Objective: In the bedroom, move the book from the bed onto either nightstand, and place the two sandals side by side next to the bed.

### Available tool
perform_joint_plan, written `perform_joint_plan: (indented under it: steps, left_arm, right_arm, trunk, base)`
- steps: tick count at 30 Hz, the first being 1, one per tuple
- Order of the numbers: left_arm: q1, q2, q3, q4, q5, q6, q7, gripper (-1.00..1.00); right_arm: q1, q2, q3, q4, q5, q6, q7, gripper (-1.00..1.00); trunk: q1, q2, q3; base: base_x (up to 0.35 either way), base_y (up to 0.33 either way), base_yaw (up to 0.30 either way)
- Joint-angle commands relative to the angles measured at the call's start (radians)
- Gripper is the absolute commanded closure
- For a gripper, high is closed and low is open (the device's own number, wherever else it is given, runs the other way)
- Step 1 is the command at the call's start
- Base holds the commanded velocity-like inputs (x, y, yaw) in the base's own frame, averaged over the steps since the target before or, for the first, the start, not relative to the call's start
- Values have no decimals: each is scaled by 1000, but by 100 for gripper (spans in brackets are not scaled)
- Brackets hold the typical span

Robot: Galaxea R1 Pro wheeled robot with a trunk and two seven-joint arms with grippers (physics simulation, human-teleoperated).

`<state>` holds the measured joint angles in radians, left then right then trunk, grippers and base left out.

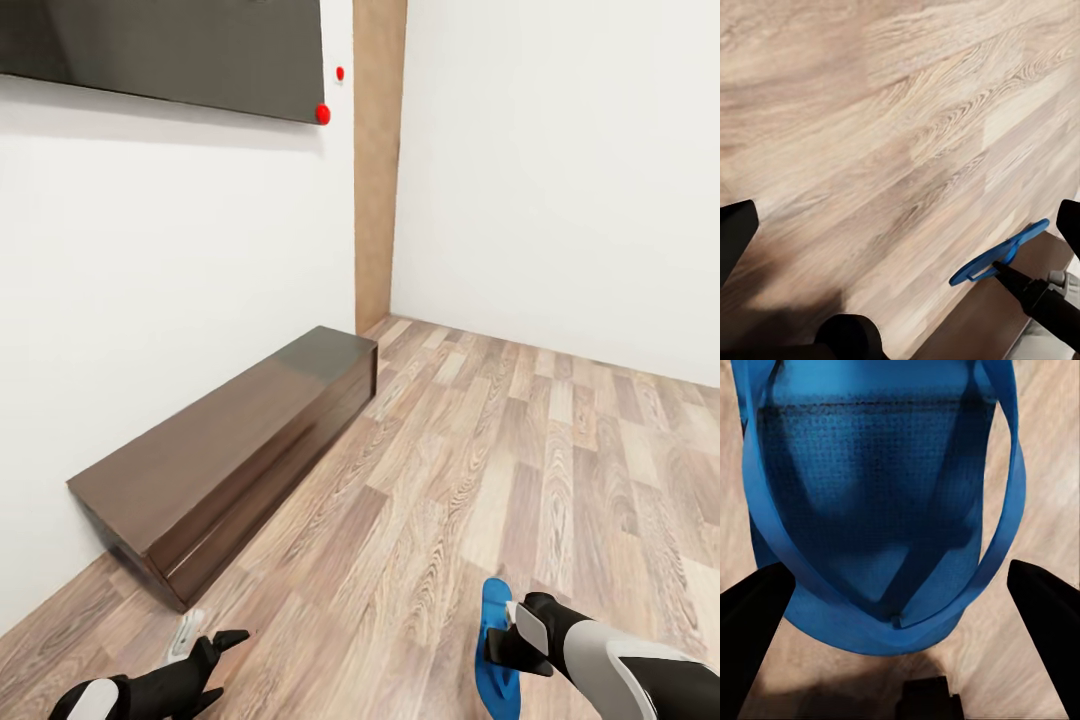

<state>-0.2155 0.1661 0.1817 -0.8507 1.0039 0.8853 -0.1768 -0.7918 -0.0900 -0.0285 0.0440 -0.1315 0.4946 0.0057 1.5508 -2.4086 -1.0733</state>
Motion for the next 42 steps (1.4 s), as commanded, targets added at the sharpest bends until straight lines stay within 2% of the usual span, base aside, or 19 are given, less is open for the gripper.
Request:
perform_joint_plan:
  steps: [1, 23, 42]
  left_arm:
    - [-1, 0, 2, 1, -7, 5, -7, -100]
    - [-1, 1, 2, 1, -7, 5, -8, -100]
    - [-1, 4, 7, 1, -8, 5, -9, -100]
  right_arm:
    - [-1, 0, -2, 2, -5, 1, 0, 100]
    - [-1, 0, -2, 2, -5, 1, 0, 100]
    - [-1, 1, 1, 2, -7, 1, -3, 100]
  trunk:
    - [-1, 0, -1]
    - [-1, 0, -1]
    - [-1, 0, -1]
  base:
    - [-248, 225, 149]
    - [-231, 215, 147]
    - [-16, 15, 196]
